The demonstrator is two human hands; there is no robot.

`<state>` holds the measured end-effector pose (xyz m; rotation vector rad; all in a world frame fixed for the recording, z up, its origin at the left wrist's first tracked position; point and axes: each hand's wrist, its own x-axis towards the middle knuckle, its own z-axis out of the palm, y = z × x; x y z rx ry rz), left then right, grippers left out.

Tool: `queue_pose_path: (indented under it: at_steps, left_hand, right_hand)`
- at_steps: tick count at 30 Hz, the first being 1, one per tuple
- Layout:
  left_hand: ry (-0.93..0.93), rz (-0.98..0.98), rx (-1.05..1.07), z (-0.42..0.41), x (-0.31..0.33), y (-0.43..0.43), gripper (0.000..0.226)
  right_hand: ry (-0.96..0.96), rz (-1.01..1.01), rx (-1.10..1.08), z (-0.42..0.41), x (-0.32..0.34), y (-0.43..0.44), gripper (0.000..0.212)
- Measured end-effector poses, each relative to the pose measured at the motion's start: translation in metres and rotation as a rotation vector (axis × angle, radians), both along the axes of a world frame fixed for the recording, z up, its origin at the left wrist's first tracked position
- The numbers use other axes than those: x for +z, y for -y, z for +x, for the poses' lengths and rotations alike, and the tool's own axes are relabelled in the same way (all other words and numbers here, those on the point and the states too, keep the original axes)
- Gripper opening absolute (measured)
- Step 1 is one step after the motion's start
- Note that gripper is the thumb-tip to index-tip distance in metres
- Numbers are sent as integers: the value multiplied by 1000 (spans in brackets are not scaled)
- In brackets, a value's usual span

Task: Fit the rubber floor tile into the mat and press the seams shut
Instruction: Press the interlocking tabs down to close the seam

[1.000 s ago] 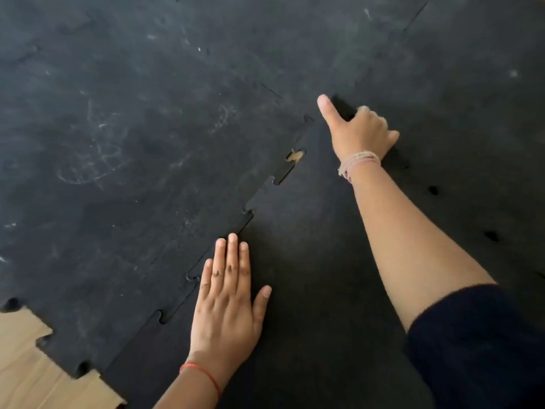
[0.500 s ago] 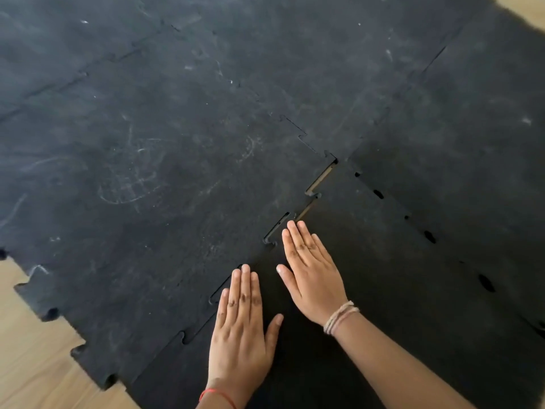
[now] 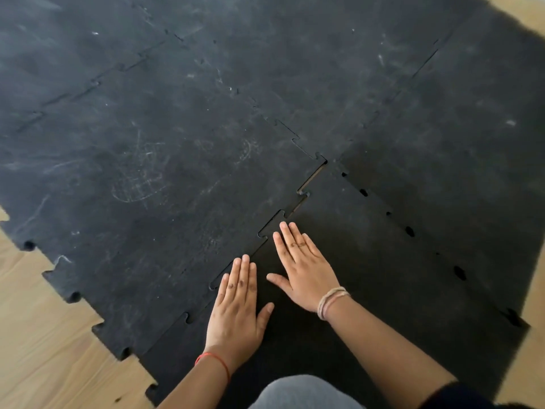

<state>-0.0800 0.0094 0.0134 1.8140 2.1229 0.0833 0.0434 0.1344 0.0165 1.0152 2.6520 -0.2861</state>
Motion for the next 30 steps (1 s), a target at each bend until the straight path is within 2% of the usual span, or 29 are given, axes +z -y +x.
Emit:
queue_pose_path:
  at_steps: [4,9,13,16,22,26,30]
  left_hand:
    - [18,44,29,1,-20,0,67]
    - [2,49,-25,1,-4,-2,67]
    - [-29,110,-214,-7,-6,-43,67]
    - [-62,117,-275,-5,-11,-73,67]
    - [-18,120,-278,-4,-13,-74,64]
    - [-13,59,-284,-5,-10,-76,65]
    - [-35,65,-299,-4,-9,-75,65]
  right_hand:
    - [-102,84,-77,4,-14,6,73]
    - [-97,-55,-69,7,-7,-5,71]
    - [-13,97,-319,21,-5,-50,85]
    - [-55,168,-272,24,-13,-61,92]
    - [-123,131,-290,22,-16,-67,92]
    - [-278,124,-394,12,-13,-77,81]
    - [-288,147,-359,12,-16,-78,77]
